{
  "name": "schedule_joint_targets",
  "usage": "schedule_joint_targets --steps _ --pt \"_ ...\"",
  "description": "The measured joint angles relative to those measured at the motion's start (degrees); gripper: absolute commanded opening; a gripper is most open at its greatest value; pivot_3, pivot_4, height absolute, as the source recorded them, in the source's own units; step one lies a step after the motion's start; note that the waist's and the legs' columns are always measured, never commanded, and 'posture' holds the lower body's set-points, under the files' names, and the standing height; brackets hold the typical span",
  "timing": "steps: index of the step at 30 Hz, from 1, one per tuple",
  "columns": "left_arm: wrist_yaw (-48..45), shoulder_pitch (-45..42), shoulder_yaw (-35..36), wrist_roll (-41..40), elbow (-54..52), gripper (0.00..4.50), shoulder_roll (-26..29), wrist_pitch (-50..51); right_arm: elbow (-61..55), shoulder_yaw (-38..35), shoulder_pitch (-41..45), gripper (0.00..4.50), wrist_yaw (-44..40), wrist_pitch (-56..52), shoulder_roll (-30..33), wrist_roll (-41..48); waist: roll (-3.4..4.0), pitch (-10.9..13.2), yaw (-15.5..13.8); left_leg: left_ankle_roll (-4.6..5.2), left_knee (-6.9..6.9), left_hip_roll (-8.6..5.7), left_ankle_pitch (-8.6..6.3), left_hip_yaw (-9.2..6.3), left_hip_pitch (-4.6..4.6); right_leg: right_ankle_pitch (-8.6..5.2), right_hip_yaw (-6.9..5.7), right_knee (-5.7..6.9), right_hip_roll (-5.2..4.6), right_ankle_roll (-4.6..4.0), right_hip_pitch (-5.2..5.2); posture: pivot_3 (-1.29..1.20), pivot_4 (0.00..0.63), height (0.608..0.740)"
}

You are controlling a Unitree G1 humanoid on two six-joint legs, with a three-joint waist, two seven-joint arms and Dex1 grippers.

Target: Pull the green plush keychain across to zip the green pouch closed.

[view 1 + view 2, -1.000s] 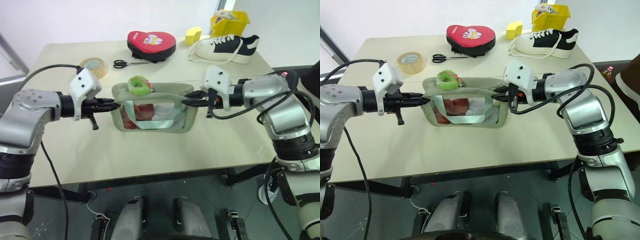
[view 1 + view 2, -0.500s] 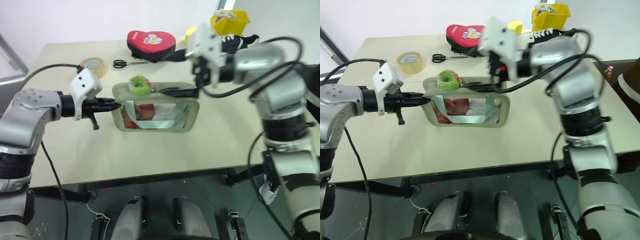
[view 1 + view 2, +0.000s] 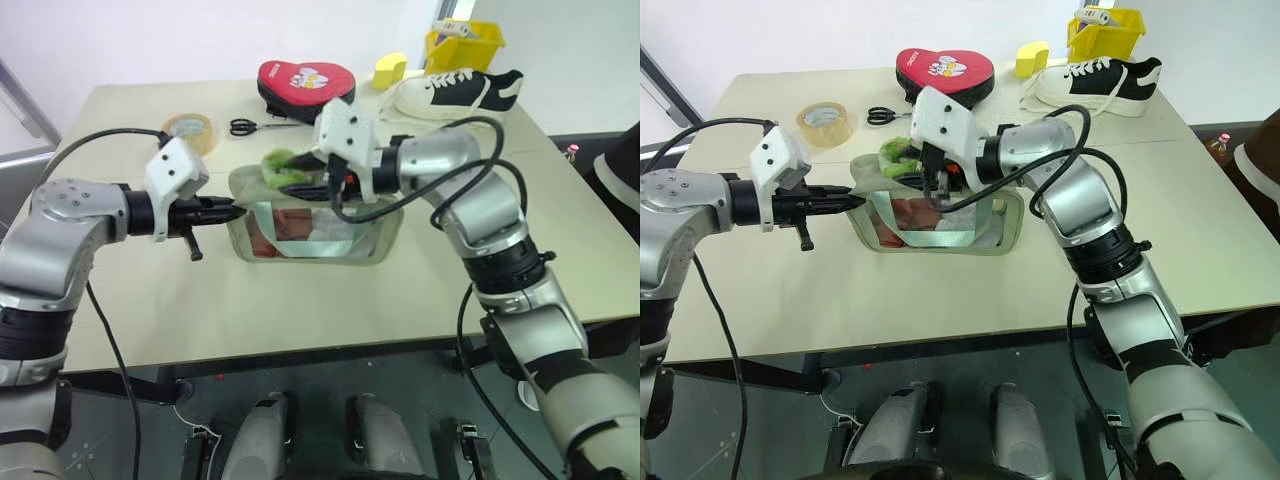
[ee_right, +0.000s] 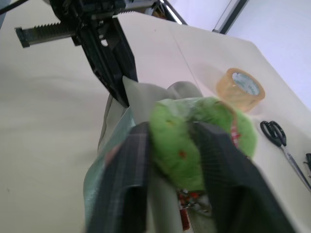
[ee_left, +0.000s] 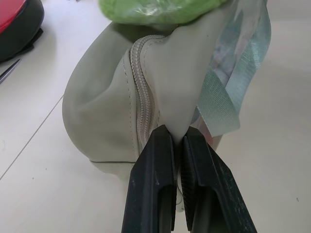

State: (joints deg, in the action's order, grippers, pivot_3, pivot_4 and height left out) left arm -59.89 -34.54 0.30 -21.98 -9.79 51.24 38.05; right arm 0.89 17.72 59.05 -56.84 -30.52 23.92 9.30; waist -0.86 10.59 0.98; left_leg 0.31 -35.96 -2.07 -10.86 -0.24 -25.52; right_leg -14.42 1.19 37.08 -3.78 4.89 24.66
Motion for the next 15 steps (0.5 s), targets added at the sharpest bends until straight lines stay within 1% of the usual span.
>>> schedule_joint_targets --steps 7,9,11,15 --pt "0.0 0.0 -0.01 0.03 0.07 0.0 -0.03 -0.28 -0.92 -0.75 -0.14 0.06 1.06 -0.83 0.28 0.01 0.0 0.0 -0.03 0.0 0.0 0.0 0.0 0.0 0.0 0.0 0.0 -0.01 0.0 0.0 0.0 0.0 0.15 0.74" --pt "0.0 0.01 -0.04 0.02 0.09 0.0 -0.13 -0.62 -2.03 -3.09 -0.11 0.06 2.71 -3.43 1.63 0.67 0.0 0.0 -0.24 -0.01 0.0 0.0 0.0 -0.01 -0.04 0.0 -0.01 -0.02 0.0 0.0 0.01 0.0 0.15 0.74" --pt "-0.05 0.12 -0.07 -0.01 0.11 0.0 -0.19 -0.93 -3.51 -7.36 0.07 0.06 4.97 -6.57 4.83 1.12 0.0 0.0 -0.42 -0.06 0.0 0.0 -0.04 -0.01 -0.07 -0.01 -0.01 -0.08 -0.02 -0.01 0.01 0.0 0.15 0.74" --pt "-0.18 0.19 -0.04 -0.02 0.24 0.0 -0.22 -1.31 -7.04 -13.64 -1.45 0.06 7.22 -10.69 14.28 0.75 -0.01 0.0 -0.31 -0.1 0.08 0.0 -0.09 -0.01 -0.06 -0.01 0.0 -0.16 -0.04 -0.02 0.0 0.0 0.15 0.74"
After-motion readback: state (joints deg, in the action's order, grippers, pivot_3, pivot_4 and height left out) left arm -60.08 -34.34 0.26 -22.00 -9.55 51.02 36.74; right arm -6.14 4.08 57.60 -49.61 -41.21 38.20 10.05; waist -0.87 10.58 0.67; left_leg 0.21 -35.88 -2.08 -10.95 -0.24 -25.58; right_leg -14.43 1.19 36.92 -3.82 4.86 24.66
